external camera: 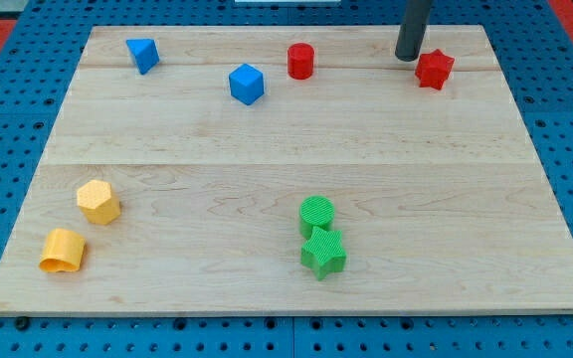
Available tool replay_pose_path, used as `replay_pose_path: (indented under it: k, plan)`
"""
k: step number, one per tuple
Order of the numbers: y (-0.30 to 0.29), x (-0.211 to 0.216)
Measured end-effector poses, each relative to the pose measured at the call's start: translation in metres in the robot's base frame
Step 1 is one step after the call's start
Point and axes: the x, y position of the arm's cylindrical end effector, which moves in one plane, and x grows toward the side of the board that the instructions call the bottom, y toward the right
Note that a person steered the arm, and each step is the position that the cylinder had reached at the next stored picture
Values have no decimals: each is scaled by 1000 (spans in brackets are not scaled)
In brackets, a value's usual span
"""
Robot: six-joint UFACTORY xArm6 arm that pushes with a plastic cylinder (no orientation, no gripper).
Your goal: Place your arm to the center of the board
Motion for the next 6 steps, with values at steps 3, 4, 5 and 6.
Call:
replay_pose_path:
  k: [3, 4, 5, 6]
  plan:
    - [-47, 6]
    - [-61, 23]
    - [-65, 36]
    - [-98, 77]
